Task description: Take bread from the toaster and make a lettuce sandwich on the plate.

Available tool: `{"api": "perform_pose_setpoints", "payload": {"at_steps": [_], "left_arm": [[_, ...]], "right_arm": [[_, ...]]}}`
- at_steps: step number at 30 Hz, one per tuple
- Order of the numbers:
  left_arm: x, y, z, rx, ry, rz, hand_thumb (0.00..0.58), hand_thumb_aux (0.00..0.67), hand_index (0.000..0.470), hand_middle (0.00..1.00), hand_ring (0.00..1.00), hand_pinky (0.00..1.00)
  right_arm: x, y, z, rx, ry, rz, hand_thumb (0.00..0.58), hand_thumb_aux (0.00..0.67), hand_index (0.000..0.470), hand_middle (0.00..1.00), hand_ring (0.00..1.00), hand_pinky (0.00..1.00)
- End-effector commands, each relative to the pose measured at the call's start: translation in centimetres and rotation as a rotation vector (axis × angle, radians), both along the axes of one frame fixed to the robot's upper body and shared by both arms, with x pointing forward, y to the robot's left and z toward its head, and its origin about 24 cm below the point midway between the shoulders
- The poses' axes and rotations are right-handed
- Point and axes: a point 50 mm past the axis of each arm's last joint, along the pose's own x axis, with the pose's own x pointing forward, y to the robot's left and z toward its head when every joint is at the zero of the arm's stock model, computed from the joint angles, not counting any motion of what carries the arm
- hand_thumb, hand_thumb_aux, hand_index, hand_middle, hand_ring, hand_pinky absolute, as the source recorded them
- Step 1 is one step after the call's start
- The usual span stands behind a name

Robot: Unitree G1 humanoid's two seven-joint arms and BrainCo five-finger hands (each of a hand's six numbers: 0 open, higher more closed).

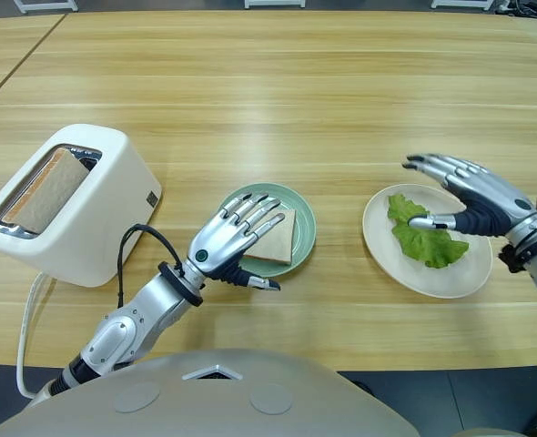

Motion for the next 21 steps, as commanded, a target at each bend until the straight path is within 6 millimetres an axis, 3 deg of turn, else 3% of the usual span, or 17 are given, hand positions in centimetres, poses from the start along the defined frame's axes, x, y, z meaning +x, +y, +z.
{"api": "perform_pose_setpoints", "payload": {"at_steps": [1,6,8,12,13,14,15,16,18,21], "left_arm": [[-0.3,1.1,1.1,-0.138,0.053,0.078,0.000,0.000,0.000,0.00,0.00,0.00],[-1.0,3.8,1.4,-0.483,0.231,0.198,0.000,0.000,0.000,0.00,0.00,0.00],[-1.4,4.3,1.6,-0.582,0.273,0.204,0.066,0.039,0.028,0.00,0.00,0.00],[-1.9,5.0,1.8,-0.721,0.335,0.217,0.036,0.021,0.015,0.00,0.00,0.00],[-2.0,5.1,1.8,-0.760,0.356,0.221,0.014,0.008,0.006,0.00,0.00,0.00],[-2.1,5.2,1.7,-0.787,0.372,0.223,0.023,0.013,0.009,0.00,0.00,0.00],[-2.2,5.3,1.7,-0.810,0.385,0.223,0.018,0.011,0.007,0.00,0.00,0.00],[-2.3,5.3,1.7,-0.823,0.393,0.223,0.005,0.003,0.002,0.00,0.00,0.00],[-2.4,5.4,1.7,-0.830,0.397,0.219,0.005,0.003,0.002,0.00,0.00,0.00],[-2.5,5.4,1.7,-0.834,0.400,0.219,0.000,0.000,0.000,0.00,0.00,0.00]], "right_arm": [[0.1,-1.9,-2.5,-0.197,0.094,-0.022,0.000,0.000,0.000,0.00,0.00,0.00],[0.9,-1.5,-5.1,-0.264,0.135,0.007,0.000,0.000,0.000,0.00,0.00,0.00],[1.4,-1.0,-5.9,-0.249,0.146,0.021,0.000,0.000,0.000,0.00,0.00,0.00],[2.2,-0.3,-7.3,-0.238,0.161,0.032,0.000,0.000,0.000,0.00,0.00,0.00],[2.4,-0.3,-7.6,-0.244,0.165,0.031,0.096,0.058,0.041,0.00,0.00,0.00],[2.6,-0.3,-7.8,-0.254,0.168,0.030,0.251,0.166,0.116,0.00,0.00,0.00],[2.7,-0.4,-8.1,-0.264,0.176,0.027,0.363,0.260,0.182,0.00,0.00,0.00],[2.7,-0.5,-8.4,-0.277,0.183,0.024,0.438,0.339,0.238,0.00,0.00,0.00],[2.7,-0.8,-8.7,-0.292,0.193,0.016,0.474,0.384,0.269,0.00,0.00,0.00],[2.7,-1.2,-9.0,-0.308,0.204,0.006,0.472,0.381,0.267,0.00,0.00,0.00]]}}
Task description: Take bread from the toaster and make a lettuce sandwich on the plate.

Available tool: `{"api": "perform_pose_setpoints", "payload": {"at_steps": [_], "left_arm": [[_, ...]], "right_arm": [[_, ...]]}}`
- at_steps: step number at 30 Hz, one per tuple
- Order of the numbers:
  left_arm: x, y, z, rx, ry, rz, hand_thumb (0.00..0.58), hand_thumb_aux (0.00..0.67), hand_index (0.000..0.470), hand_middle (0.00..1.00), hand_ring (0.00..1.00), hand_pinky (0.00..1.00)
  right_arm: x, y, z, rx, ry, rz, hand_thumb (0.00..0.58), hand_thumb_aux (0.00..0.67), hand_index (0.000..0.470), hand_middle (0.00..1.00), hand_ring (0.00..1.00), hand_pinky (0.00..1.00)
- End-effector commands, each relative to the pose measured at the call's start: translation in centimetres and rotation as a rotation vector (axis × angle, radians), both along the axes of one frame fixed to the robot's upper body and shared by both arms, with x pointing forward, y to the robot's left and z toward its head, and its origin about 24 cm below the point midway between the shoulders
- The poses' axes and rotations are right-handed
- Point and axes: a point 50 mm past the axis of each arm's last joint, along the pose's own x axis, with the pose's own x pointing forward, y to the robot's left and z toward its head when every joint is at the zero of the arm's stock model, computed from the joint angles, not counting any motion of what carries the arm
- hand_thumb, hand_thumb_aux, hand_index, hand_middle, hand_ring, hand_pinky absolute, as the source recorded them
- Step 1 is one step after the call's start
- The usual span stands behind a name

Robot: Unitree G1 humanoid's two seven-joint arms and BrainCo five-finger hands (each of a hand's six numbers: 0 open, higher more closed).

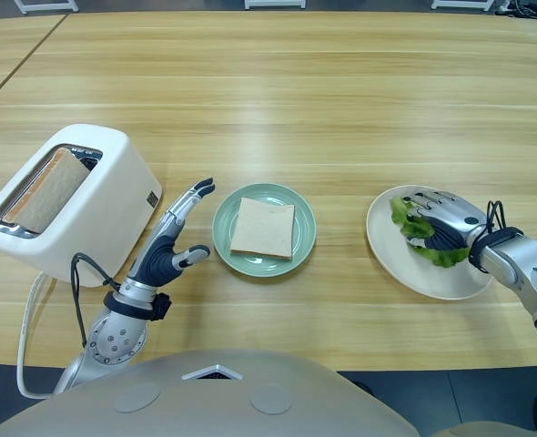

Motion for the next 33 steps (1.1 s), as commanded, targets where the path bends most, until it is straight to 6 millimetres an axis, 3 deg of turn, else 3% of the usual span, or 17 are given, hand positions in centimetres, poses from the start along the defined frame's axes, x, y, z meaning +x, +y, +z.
{"api": "perform_pose_setpoints", "payload": {"at_steps": [1,6,7,8,10,18,24,28,33], "left_arm": [[-0.1,0.2,0.1,-0.003,0.002,-0.002,0.000,0.000,0.000,0.00,0.00,0.00],[-0.1,0.3,0.0,-0.002,0.002,0.000,0.000,0.000,0.000,0.00,0.00,0.00],[-0.1,0.3,0.0,-0.001,0.001,0.001,0.000,0.000,0.000,0.00,0.00,0.00],[-0.1,0.3,0.0,-0.001,0.000,0.002,0.000,0.000,0.000,0.00,0.00,0.00],[0.0,0.3,0.0,0.000,-0.001,0.002,0.000,0.000,0.000,0.00,0.00,0.00],[0.1,0.3,0.0,0.000,-0.006,0.004,0.000,0.000,0.000,0.00,0.00,0.00],[0.1,0.1,0.2,-0.008,-0.021,0.008,0.000,0.000,0.000,0.00,0.00,0.00],[0.1,0.0,0.4,-0.023,-0.037,0.009,0.000,0.000,0.000,0.00,0.00,0.00],[0.3,-0.1,0.6,-0.052,-0.058,0.018,0.000,0.000,0.000,0.00,0.00,0.00]], "right_arm": [[-0.5,-0.8,-0.9,-0.045,0.058,-0.016,0.472,0.381,0.267,0.00,0.00,0.00],[-0.4,-0.4,-1.0,-0.001,0.047,0.007,0.494,0.413,0.289,0.00,0.00,0.00],[-0.3,-0.2,-1.0,0.013,0.041,0.014,0.526,0.465,0.326,0.00,0.00,0.00],[-0.2,0.0,-1.0,0.026,0.035,0.021,0.565,0.562,0.394,0.00,0.00,0.00],[-0.1,0.2,-0.9,0.044,0.024,0.030,0.580,0.670,0.470,0.00,0.00,0.00],[0.3,0.6,0.1,0.096,-0.044,0.053,0.580,0.670,0.470,0.00,0.00,0.00],[1.3,1.7,3.3,0.152,-0.180,0.098,0.580,0.670,0.470,0.00,0.00,0.00],[1.7,4.6,6.0,0.232,-0.255,0.202,0.580,0.670,0.470,0.00,0.00,0.00],[2.8,9.5,6.6,0.359,-0.246,0.383,0.580,0.670,0.470,0.00,0.00,0.00]]}}
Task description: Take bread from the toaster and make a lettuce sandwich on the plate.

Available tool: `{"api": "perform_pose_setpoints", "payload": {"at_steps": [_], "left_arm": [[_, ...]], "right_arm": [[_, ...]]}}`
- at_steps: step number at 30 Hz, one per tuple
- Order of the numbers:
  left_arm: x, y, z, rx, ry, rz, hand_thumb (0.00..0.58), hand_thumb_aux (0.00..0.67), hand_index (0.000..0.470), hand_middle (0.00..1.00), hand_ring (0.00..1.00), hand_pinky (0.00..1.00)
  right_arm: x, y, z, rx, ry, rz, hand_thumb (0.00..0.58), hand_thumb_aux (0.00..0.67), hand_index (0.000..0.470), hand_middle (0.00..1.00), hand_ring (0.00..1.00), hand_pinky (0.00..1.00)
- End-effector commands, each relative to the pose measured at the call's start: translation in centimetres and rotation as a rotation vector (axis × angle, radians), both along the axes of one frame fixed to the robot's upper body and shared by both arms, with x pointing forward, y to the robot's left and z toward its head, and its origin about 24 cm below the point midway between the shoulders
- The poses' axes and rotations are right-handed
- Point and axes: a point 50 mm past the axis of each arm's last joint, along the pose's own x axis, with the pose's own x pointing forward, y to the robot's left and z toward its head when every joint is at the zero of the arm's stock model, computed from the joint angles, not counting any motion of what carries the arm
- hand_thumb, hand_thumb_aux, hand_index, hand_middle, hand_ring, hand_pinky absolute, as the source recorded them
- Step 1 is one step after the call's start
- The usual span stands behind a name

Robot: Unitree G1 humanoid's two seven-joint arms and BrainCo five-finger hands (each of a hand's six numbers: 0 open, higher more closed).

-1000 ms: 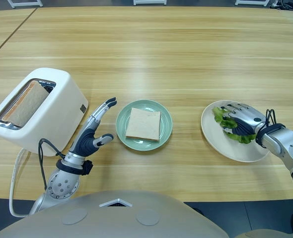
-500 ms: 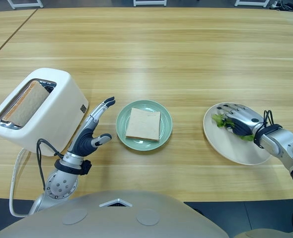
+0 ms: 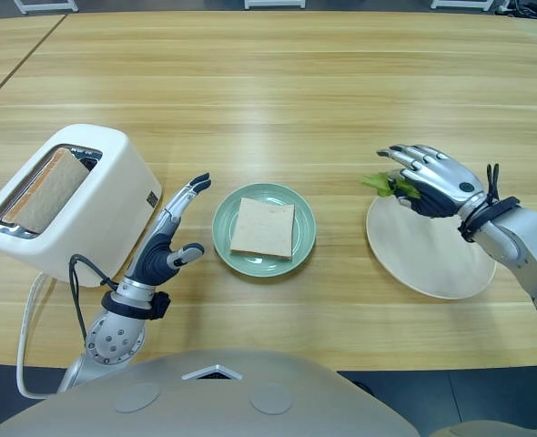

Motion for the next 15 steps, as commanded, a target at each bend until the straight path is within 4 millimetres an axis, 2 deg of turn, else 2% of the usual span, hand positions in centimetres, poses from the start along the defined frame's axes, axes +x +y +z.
{"api": "perform_pose_setpoints", "payload": {"at_steps": [1,9,12,15], "left_arm": [[0.2,0.0,0.1,-0.018,-0.017,0.007,0.000,0.000,0.000,0.00,0.00,0.00],[0.5,-0.1,0.1,-0.031,-0.033,-0.004,0.000,0.000,0.000,0.00,0.00,0.00],[0.5,-0.1,0.2,-0.033,-0.035,-0.009,0.000,0.000,0.000,0.00,0.00,0.00],[0.4,-0.2,0.2,-0.034,-0.035,-0.017,0.000,0.000,0.000,0.00,0.00,0.00]], "right_arm": [[1.1,4.1,0.1,0.064,0.011,0.161,0.580,0.670,0.470,0.00,0.00,0.00],[1.6,12.3,-0.4,0.108,-0.020,0.476,0.580,0.670,0.470,0.00,0.00,0.00],[1.4,14.5,-1.1,0.098,-0.019,0.554,0.580,0.670,0.470,0.00,0.00,0.00],[1.0,15.9,-2.9,0.074,0.035,0.603,0.580,0.670,0.470,0.00,0.00,0.00]]}}
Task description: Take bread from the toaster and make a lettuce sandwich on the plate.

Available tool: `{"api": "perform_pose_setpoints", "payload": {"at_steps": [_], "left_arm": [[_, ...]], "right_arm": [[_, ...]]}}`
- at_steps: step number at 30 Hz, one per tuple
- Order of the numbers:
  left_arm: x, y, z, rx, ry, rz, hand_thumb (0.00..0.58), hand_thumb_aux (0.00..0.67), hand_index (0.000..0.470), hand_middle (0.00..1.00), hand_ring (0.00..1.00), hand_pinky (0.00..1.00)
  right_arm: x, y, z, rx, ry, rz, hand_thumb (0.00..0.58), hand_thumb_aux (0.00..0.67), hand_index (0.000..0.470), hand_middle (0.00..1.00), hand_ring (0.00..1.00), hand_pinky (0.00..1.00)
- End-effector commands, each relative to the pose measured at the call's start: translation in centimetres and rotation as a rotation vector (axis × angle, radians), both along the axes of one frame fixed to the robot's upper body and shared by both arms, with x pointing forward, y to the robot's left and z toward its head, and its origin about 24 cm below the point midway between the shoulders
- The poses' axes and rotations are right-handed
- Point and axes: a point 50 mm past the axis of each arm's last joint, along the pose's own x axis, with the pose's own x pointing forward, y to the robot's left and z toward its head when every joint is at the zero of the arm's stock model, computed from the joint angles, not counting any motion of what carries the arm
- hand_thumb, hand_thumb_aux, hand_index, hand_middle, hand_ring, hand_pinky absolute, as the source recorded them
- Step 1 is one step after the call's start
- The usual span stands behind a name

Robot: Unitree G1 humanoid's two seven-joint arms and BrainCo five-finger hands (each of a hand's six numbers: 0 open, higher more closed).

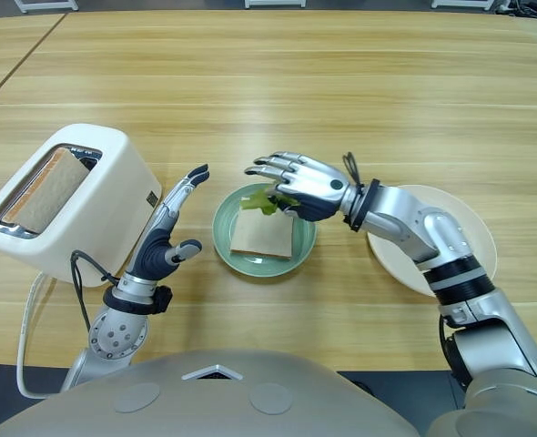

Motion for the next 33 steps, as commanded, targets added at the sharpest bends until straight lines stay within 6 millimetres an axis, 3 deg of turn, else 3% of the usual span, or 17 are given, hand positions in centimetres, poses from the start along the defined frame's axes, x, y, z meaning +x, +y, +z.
{"api": "perform_pose_setpoints", "payload": {"at_steps": [1,5,10,11,12,13,14,22,25,27,30,33], "left_arm": [[0.0,0.0,-0.1,0.000,0.013,-0.015,0.000,0.000,0.000,0.00,0.00,0.00],[-0.2,-0.1,-0.1,0.000,0.015,-0.022,0.000,0.000,0.000,0.00,0.00,0.00],[-0.4,0.0,-0.1,0.004,0.022,-0.022,0.000,0.000,0.000,0.00,0.00,0.00],[-0.5,0.1,-0.2,0.006,0.024,-0.022,0.000,0.000,0.000,0.00,0.00,0.00],[-0.5,0.1,-0.2,0.007,0.024,-0.022,0.000,0.000,0.000,0.00,0.00,0.00],[-0.5,0.1,-0.1,0.008,0.024,-0.022,0.000,0.000,0.000,0.00,0.00,0.00],[-0.6,0.1,-0.1,0.009,0.023,-0.024,0.000,0.000,0.000,0.00,0.00,0.00],[-1.3,-0.3,2.7,-0.064,-0.035,-0.067,0.000,0.000,0.000,0.00,0.00,0.00],[-1.7,0.5,6.0,-0.039,-0.139,-0.067,0.000,0.000,0.000,0.00,0.00,0.00],[-1.9,2.3,8.9,0.100,-0.251,0.006,0.000,0.000,0.000,0.00,0.00,0.00],[-1.6,6.7,12.1,0.487,-0.338,0.256,0.000,0.000,0.000,0.00,0.00,0.00],[-1.1,11.6,13.0,0.787,-0.259,0.472,0.000,0.000,0.000,0.00,0.00,0.00]], "right_arm": [[-0.4,1.4,-2.0,-0.061,0.040,0.056,0.580,0.670,0.470,0.00,0.00,0.00],[-0.7,1.7,-4.0,-0.115,0.070,0.069,0.580,0.670,0.470,0.00,0.00,0.00],[-0.9,1.9,-5.0,-0.164,0.037,0.079,0.580,0.670,0.470,0.00,0.00,0.00],[-1.0,2.0,-5.0,-0.158,0.032,0.082,0.549,0.515,0.361,0.00,0.00,0.00],[-1.1,2.0,-4.8,-0.150,0.022,0.082,0.458,0.363,0.254,0.00,0.00,0.00],[-1.1,2.0,-4.5,-0.139,0.011,0.075,0.132,0.081,0.057,0.00,0.00,0.00],[-1.0,1.8,-4.0,-0.125,-0.005,0.061,0.000,0.000,0.000,0.00,0.00,0.00],[-0.7,-2.2,2.1,0.043,-0.126,-0.145,0.000,0.000,0.000,0.00,0.00,0.00],[-0.2,-5.0,3.1,0.080,-0.127,-0.272,0.000,0.000,0.000,0.00,0.00,0.00],[-0.3,-6.6,2.9,0.099,-0.099,-0.343,0.000,0.000,0.000,0.00,0.00,0.00],[-1.1,-7.8,2.1,0.131,-0.056,-0.406,0.000,0.000,0.000,0.00,0.00,0.00],[-2.1,-8.4,1.8,0.160,-0.044,-0.457,0.000,0.000,0.000,0.00,0.00,0.00]]}}
